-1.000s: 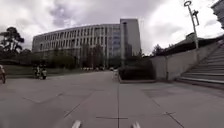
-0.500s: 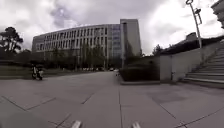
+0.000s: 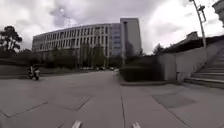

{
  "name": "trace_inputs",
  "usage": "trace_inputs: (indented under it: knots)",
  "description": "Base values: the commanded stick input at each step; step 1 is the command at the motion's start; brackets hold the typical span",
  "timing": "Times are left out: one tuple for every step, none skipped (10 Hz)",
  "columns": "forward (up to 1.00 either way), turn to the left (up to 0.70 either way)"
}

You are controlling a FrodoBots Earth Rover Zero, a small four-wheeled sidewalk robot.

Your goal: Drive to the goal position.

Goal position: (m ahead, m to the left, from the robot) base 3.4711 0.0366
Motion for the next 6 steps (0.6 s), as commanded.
trace_inputs:
  knots:
    - [0.7,0.0]
    - [0.7,0.0]
    - [0.7,-0.23]
    - [0.7,0.0]
    - [0.7,0.0]
    - [0.7,0.0]
